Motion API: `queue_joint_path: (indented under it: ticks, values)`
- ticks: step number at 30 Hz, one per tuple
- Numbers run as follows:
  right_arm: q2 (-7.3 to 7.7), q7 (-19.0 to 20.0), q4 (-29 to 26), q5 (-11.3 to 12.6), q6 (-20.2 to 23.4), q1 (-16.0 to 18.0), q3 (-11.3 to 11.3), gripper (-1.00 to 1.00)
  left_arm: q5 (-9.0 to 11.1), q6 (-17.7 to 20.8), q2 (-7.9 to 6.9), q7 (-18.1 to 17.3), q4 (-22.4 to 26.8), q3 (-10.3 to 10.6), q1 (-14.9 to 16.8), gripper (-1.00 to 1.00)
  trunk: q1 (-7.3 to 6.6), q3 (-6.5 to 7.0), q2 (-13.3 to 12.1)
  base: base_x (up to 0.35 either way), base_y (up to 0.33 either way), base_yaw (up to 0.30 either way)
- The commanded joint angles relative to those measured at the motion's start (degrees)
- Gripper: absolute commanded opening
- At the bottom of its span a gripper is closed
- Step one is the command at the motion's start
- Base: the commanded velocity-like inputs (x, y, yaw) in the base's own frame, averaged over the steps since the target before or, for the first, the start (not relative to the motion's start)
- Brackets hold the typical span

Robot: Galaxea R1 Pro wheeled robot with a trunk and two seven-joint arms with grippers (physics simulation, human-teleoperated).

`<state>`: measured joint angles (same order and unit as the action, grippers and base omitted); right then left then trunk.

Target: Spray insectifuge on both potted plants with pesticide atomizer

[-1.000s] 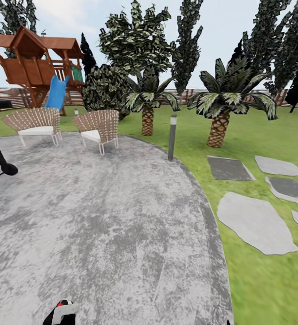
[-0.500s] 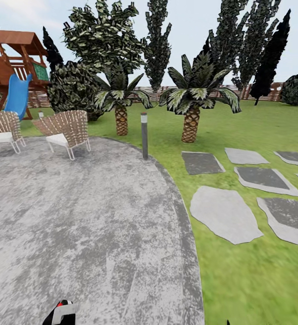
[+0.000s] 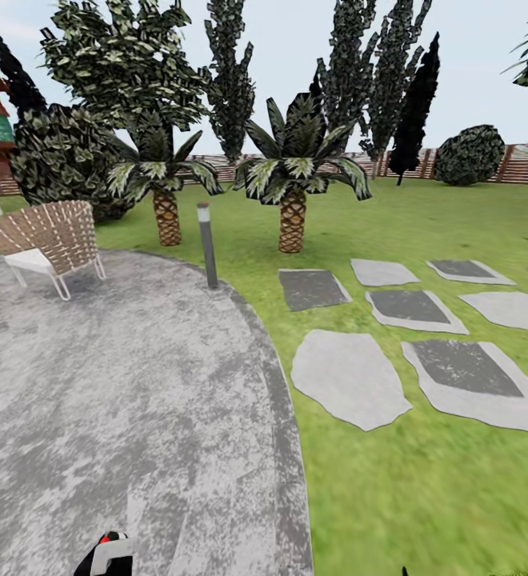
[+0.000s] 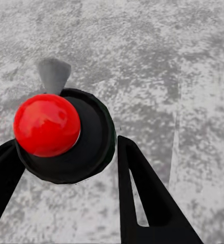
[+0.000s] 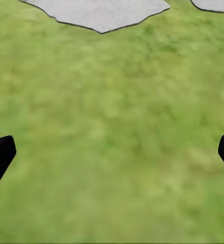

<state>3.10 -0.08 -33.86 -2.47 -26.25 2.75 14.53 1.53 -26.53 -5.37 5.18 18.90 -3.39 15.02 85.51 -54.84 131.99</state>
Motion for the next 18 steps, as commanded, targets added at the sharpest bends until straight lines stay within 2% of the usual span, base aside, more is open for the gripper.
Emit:
queue_joint_path:
  ticks: [1, 18]
  values:
    - [-0.02, 0.0, 0.1, -0.3, -0.2, 0.1, 0.1, 1.0, 0.1, -0.2, 0.0, 0.0, 0.0, 0.0, 0.0, -1.0, 0.01, -0.05, 0.0, 0.199, -0.232, -0.3]
    - [-0.02, 0.0, 0.1, -0.3, -0.2, 0.1, 0.1, 1.0, 0.3, -0.2, 0.04, 0.0, -0.1, 0.0, 0.0, -1.0, 0.01, -0.05, 0.0, 0.199, -0.232, -0.3]
